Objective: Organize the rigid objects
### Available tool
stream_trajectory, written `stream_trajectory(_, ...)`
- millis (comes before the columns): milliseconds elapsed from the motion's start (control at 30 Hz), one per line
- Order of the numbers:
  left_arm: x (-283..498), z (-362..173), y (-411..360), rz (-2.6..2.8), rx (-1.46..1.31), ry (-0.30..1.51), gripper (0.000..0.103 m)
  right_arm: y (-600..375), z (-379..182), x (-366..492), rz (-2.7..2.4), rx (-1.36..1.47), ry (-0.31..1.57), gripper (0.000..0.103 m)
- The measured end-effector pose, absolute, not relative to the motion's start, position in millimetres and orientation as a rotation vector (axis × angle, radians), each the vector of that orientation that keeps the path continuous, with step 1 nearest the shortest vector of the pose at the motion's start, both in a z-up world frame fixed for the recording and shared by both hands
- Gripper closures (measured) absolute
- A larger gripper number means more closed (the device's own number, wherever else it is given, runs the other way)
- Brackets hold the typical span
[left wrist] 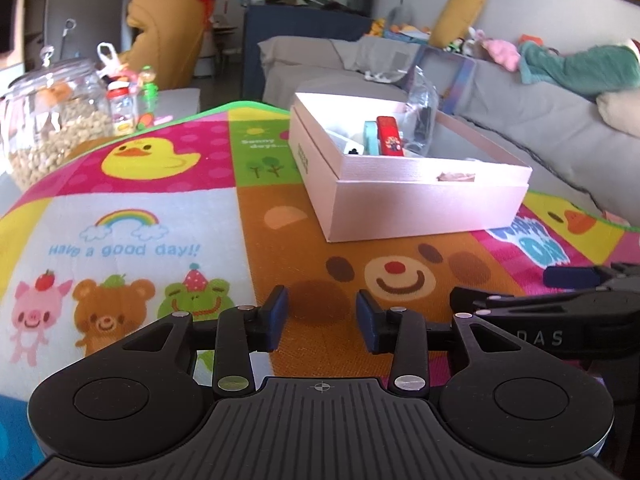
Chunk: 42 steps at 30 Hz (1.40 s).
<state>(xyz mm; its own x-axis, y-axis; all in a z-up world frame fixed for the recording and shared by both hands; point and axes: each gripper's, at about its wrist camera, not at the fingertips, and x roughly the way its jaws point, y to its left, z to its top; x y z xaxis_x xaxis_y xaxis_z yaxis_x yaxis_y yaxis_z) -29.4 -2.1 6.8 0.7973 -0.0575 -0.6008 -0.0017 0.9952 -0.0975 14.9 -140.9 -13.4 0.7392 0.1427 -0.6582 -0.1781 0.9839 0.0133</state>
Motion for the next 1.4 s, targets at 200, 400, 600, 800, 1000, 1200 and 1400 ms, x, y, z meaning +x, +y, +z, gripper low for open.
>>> stream_trajectory(200,-29.7,6.2,-8.7,-0.016,-0.049,0.645,0.062,-140.6,-15.5,12.2,0.153,-0.033,0.694,0.000)
stream_trajectory(400,-30.6,5.8,-9.2,-0.014,-0.039,0.645,0.062,-139.7,-16.4,11.0,0.152,-0.039,0.689,0.000)
stream_trajectory(600,-30.4,5.8,-9.3,-0.013,-0.037,0.645,0.062,-139.5,-16.6,10.9,0.150,-0.041,0.688,0.000)
stream_trajectory(800,-29.7,6.3,-7.6,-0.015,-0.052,0.644,0.062,-139.5,-16.5,10.9,0.150,-0.041,0.688,0.000)
stream_trajectory(1000,-28.8,6.1,-4.9,-0.017,-0.066,0.642,0.063,-139.4,-16.5,10.9,0.150,-0.041,0.688,0.000)
stream_trajectory(1200,-29.4,6.3,-6.2,-0.014,-0.062,0.642,0.063,-139.4,-16.5,10.9,0.150,-0.041,0.688,0.000)
stream_trajectory(1400,-29.4,6.2,-6.0,-0.014,-0.060,0.642,0.063,-139.5,-16.5,10.8,0.150,-0.041,0.688,0.000)
